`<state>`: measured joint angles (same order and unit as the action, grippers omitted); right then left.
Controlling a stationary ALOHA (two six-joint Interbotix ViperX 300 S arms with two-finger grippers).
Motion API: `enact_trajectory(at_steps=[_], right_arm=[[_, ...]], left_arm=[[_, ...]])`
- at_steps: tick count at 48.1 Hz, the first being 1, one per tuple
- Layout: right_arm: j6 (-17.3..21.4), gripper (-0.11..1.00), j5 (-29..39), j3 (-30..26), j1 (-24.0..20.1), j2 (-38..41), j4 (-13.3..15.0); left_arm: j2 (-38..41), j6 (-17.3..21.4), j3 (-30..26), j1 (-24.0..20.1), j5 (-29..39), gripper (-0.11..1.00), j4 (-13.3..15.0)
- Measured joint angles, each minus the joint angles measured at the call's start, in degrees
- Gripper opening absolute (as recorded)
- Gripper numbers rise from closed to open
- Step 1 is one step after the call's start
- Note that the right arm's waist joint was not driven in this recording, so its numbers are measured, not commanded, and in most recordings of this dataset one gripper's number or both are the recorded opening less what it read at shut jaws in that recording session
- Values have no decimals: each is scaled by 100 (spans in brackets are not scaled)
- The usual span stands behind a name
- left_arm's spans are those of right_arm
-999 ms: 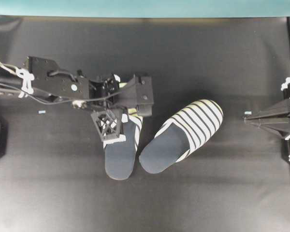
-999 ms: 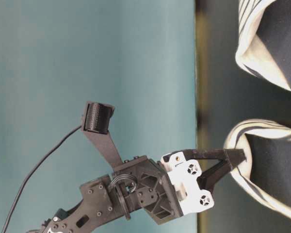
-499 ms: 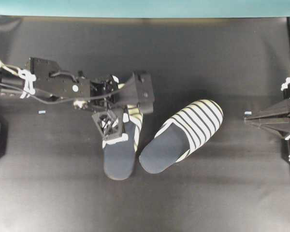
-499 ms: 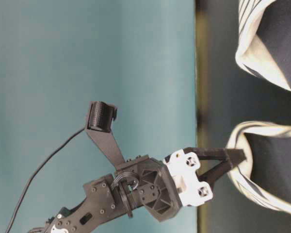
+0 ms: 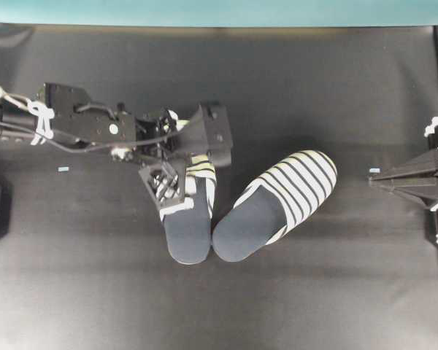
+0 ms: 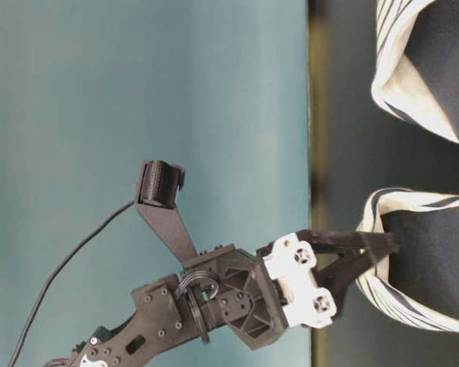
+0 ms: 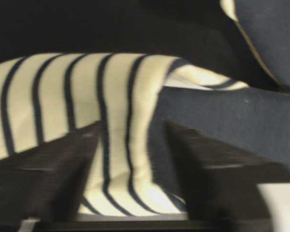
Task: Arrange the slippers with the left arm.
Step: 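Release the left slipper and move the left gripper to the right slipper, then grasp the right slipper's upper and rotate it parallel beside the left slipper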
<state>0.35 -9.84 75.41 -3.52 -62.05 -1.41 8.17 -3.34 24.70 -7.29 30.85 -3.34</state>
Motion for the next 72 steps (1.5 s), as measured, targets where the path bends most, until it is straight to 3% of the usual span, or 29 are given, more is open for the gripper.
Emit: enact_trajectory(at_steps=[3, 13, 19, 26, 31, 39, 48, 58, 62, 70, 72], right_arm=[[0, 0, 0, 0, 0, 0, 0], [0, 0, 0, 0, 0, 9, 0], [0, 0, 0, 9, 0, 0, 0], [0, 0, -9, 9, 0, 0, 0], [0, 0, -18, 18, 0, 0, 0], [0, 0, -26, 35, 0, 0, 0], [9, 0, -44, 53, 0, 0, 0], [0, 0, -97, 97, 0, 0, 0], [0, 0, -105, 97, 0, 0, 0], [0, 0, -105, 97, 0, 9, 0], [0, 0, -105, 97, 0, 0, 0]], left_arm=[[0, 255, 9, 53, 0, 81, 0], [-9, 1670, -35, 290, -132, 81, 0], [-9, 2496, -220, 457, -826, 81, 0], [141, 3560, -501, 527, -2092, 81, 9], [422, 4017, -800, 492, -2215, 81, 0], [958, 4113, -1415, 404, -1854, 81, 9], [1635, 4641, -1872, 396, -1811, 81, 0], [2074, 4509, -2127, 404, -1811, 75, 0], [2092, 4140, -2232, 413, -1819, 56, 0], [2030, 3041, -2347, 378, -1819, 9, 0], [1969, 2813, -2355, 352, -1819, 2, 0]])
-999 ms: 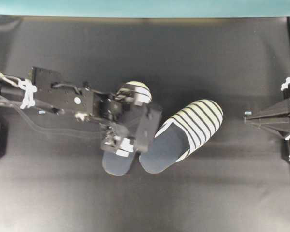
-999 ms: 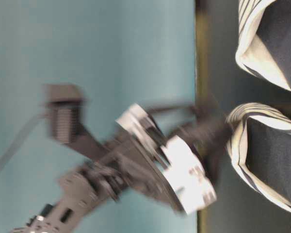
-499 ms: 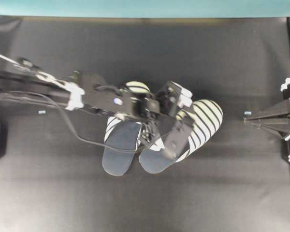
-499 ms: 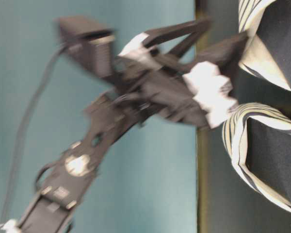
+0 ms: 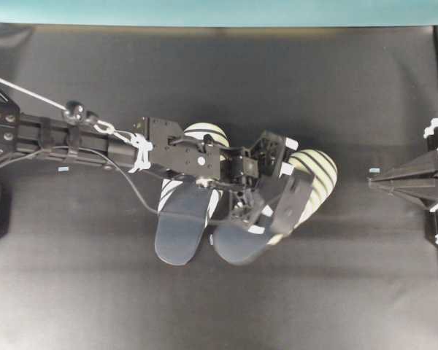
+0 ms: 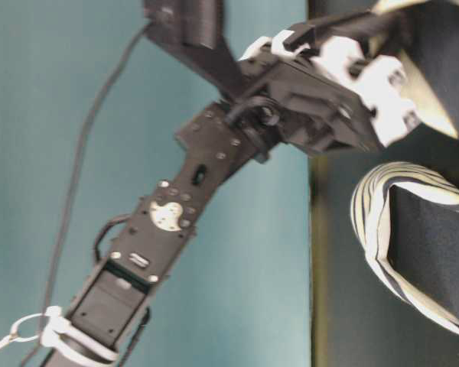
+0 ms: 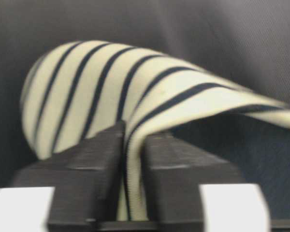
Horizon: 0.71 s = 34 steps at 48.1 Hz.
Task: Arrange the slippers with the left arm.
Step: 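Grasp the right slipper's upper and rotate it parallel beside the left slipper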
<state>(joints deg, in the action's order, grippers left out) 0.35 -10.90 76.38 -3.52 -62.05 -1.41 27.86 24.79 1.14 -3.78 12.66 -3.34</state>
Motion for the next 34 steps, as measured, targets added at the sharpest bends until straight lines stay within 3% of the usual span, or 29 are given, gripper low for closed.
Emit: enact_trajectory(at_steps=[9, 17, 23, 34], right_arm=[[0, 0, 0, -9, 0, -9, 0], [9, 0, -9, -9, 0, -18, 0], [9, 0, 0, 0, 0, -18, 0], [9, 0, 0, 0, 0, -35, 0]], left_arm=[[-483, -1055, 0, -299, 176, 1, 0], [-888, -2092, 0, -475, 1011, 1, 0], [-958, -2602, 62, -466, 1617, 1, 0], [-879, -3059, 308, -299, 1767, 1, 0]])
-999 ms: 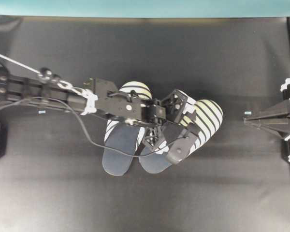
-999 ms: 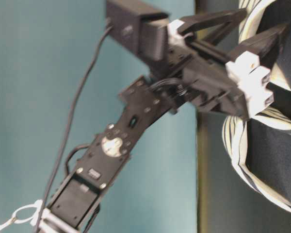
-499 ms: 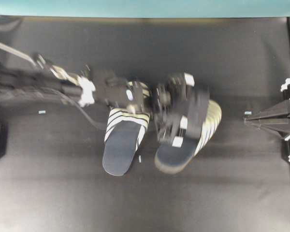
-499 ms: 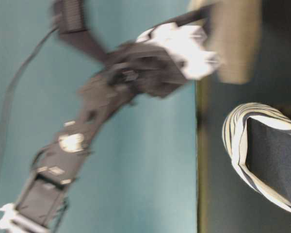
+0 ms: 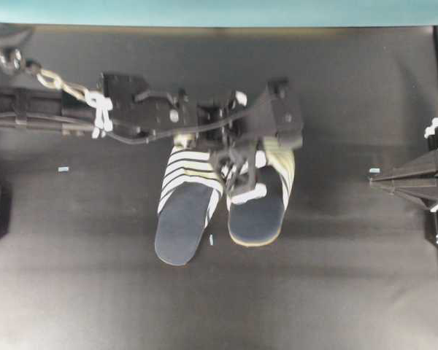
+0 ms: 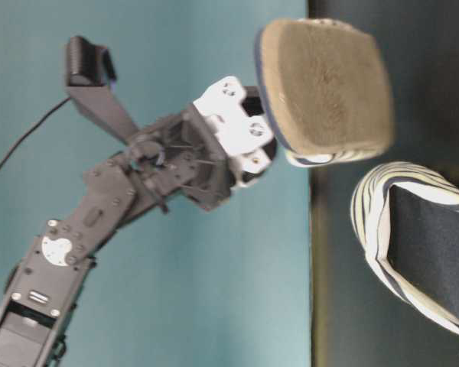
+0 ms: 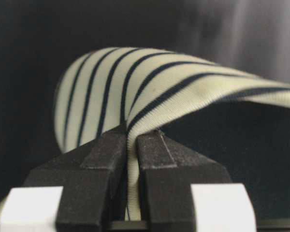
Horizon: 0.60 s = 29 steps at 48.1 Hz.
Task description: Arrange the slippers with the left arm.
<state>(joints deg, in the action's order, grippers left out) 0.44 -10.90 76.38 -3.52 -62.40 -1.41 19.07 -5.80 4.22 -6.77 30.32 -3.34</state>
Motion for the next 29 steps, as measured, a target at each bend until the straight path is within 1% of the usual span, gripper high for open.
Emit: enact_trajectory(at_steps=[5, 11, 18, 22, 29], right_arm=[[0, 0, -9, 0, 0, -18, 0], [-9, 0, -9, 0, 0, -26, -9], [0, 0, -9, 0, 0, -35, 0], [0, 0, -9, 0, 0, -35, 0], [-9, 0, 0, 0, 0, -26, 0]], left_arm=[[62, -79, 202, -9, 0, 1, 9], [62, -237, 352, -149, -9, 1, 9], [53, -237, 369, -264, -18, 1, 9], [62, -299, 369, -272, -26, 1, 9], [62, -246, 316, -264, -35, 1, 9]])
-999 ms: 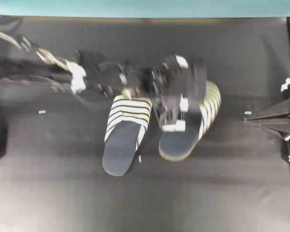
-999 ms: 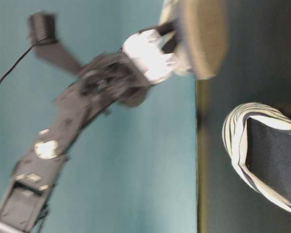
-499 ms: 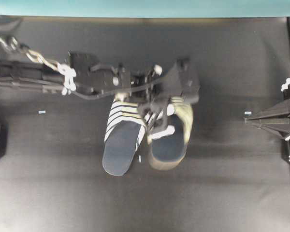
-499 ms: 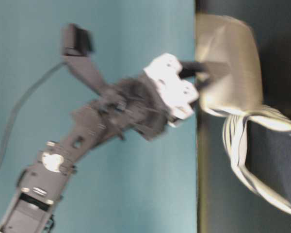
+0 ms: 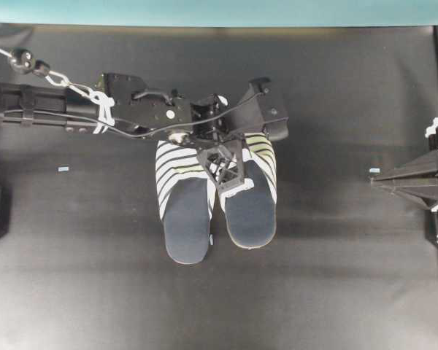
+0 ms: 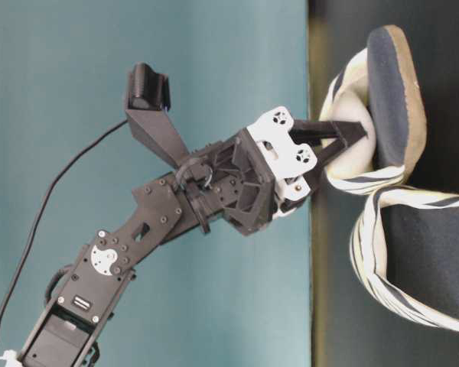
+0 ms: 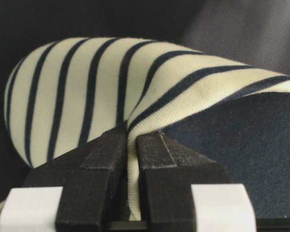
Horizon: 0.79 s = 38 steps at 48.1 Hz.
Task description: Arrange the slippers with the left arm.
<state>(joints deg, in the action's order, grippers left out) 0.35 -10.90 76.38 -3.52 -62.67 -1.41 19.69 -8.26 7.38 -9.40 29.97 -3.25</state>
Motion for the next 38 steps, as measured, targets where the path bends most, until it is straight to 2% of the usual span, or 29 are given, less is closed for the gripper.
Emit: enact_trajectory(at_steps=[13, 31, 34, 38], right_arm=[[9, 0, 0, 18, 0, -9, -9], [0, 0, -26, 26, 0, -9, -9], [0, 0, -35, 26, 0, -9, 0], [9, 0, -44, 26, 0, -9, 0]], left_arm=[[9, 369, 0, 211, -35, 1, -9], [0, 396, 0, 149, -123, 3, 0], [9, 387, 0, 141, -123, 10, 0], [0, 387, 0, 132, -53, 33, 0]])
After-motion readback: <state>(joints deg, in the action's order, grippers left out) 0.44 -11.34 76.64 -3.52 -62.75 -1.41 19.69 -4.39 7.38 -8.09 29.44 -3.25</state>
